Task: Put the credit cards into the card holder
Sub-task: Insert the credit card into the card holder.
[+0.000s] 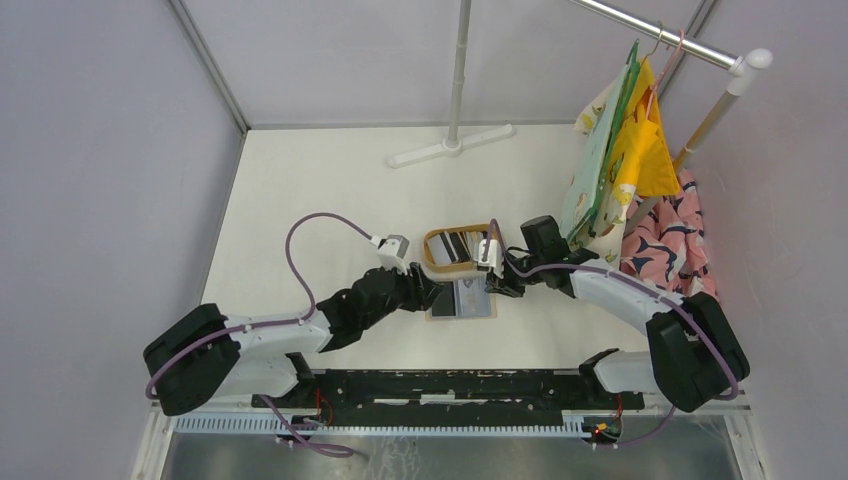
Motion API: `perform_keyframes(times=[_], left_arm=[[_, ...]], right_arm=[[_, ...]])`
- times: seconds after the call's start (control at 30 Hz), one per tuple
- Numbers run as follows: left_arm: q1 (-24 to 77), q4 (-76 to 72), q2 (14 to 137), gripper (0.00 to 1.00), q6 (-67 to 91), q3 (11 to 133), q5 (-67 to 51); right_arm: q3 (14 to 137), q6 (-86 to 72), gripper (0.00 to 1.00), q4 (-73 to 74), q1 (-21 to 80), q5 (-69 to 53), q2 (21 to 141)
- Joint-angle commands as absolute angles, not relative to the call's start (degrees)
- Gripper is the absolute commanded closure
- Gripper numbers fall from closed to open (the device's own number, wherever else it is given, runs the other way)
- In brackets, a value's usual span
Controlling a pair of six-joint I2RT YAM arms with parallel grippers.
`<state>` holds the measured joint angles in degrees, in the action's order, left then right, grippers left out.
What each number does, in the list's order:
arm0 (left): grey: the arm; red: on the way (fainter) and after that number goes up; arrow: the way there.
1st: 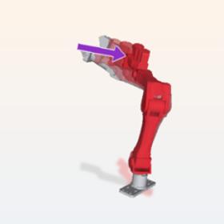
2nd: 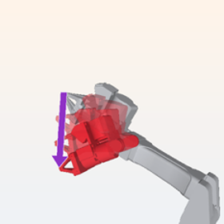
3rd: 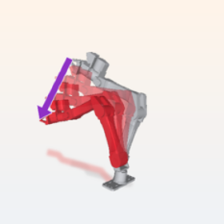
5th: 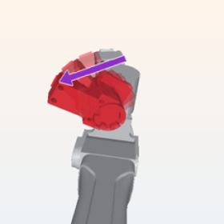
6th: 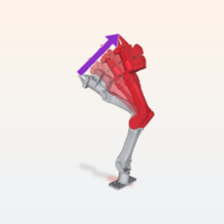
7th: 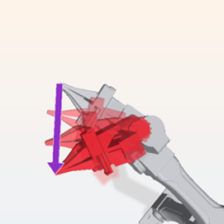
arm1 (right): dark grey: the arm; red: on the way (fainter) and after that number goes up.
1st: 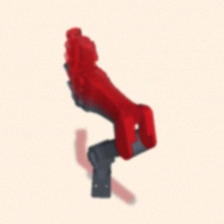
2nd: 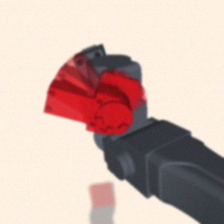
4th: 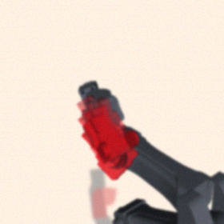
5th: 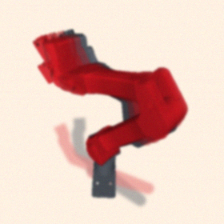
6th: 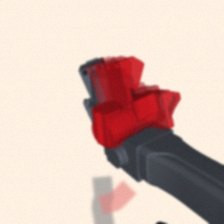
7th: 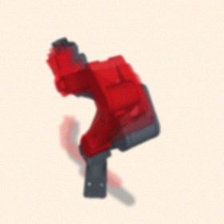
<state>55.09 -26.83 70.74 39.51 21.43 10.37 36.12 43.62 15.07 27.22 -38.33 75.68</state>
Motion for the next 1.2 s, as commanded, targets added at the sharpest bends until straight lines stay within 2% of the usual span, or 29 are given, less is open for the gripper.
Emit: perform_keyframes(times=[0.0,0.17,0.3,0.5,0.9,1.17], left_arm=[[55.11,-29.62,67.01,0.44,38.58,20.00,15.65],[55.14,-29.98,68.61,0.43,39.00,20.39,14.51],[55.20,-29.79,70.65,0.44,39.29,20.93,14.71],[55.21,-25.57,73.26,0.44,40.26,21.96,17.80],[55.19,-20.81,76.44,0.45,42.18,23.20,19.35],[55.17,-20.65,77.94,0.47,42.80,23.48,18.51]], right_arm=[[37.89,39.17,0.74,11.71,25.82,-36.80,72.95],[37.62,34.09,0.71,10.28,24.85,-38.10,73.32],[36.22,29.10,0.64,8.18,24.78,-43.74,75.31],[35.16,20.20,0.51,3.96,24.72,-43.84,77.94],[35.76,3.39,0.48,0.47,23.88,-39.43,84.60],[36.12,0.65,0.49,0.87,22.70,-37.53,85.91]])
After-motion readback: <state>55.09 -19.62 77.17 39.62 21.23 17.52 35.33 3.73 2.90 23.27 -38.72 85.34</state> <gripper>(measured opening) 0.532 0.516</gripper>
